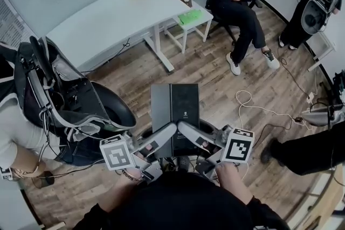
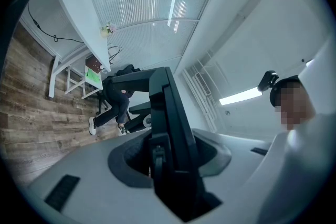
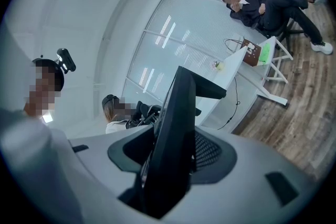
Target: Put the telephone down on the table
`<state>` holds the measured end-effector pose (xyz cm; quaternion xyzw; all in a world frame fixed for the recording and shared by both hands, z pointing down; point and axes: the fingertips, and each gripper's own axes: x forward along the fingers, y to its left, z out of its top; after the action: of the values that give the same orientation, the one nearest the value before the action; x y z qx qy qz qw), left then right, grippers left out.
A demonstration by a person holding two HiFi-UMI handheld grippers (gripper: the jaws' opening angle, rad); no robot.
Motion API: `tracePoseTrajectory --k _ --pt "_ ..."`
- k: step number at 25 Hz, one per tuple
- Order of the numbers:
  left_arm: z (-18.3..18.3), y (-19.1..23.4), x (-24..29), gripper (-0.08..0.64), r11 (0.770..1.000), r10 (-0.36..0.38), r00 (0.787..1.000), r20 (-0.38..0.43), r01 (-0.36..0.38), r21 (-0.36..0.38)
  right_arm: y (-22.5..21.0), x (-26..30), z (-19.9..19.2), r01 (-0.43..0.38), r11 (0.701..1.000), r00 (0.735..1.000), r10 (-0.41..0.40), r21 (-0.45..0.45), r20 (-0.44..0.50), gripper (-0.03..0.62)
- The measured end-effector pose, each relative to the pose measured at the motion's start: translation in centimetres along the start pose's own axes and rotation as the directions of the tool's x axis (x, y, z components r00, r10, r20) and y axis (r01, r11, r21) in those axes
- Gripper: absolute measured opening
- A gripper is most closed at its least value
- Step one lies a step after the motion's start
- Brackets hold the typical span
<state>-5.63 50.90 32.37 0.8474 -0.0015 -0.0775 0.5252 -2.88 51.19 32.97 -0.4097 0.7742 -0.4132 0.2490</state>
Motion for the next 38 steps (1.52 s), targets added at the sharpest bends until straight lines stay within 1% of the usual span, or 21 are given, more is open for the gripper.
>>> tracePoseTrajectory --k 7,16,24,29,33,38 --pt "0.5 -0.6 1.1 0.189 1.0 -0.003 1.0 -0.011 0.003 0.005 0.3 -0.3 1.3 0.005 1.0 1.0 -0.005 -0.003 0.01 0.206" --pt "0.3 -0.5 1.8 0.189 1.0 -0.017 1.0 -0.024 0.018 0.014 0.0 -0.7 1.8 0.007 1.0 1.0 -0.007 -0.013 0.023 0.206" --pt "0.2 -0.3 1.7 0.189 0.998 -0.044 0.999 -0.013 0.044 0.036 -0.2 -0.8 1.6 -0.007 0.999 1.0 0.008 -0.051 0.025 0.206" --pt "0.5 -0.8 1.8 0.189 0.996 -0.063 0.998 -0.006 0.063 0.067 0.4 -0.7 2.1 -0.028 0.996 0.999 0.031 -0.09 0.033 0.206" --pt "0.7 -0.9 2.5 0.19 0.994 -0.075 0.997 0.012 0.074 0.082 0.4 -0.8 2.8 -0.042 0.993 0.999 0.044 -0.11 0.022 0.207" --pt "0.2 -0.3 2.8 0.19 0.994 -0.075 0.995 0.059 0.069 0.089 -0.3 -1.2 2.8 -0.06 0.991 0.998 0.058 -0.123 -0.025 0.206"
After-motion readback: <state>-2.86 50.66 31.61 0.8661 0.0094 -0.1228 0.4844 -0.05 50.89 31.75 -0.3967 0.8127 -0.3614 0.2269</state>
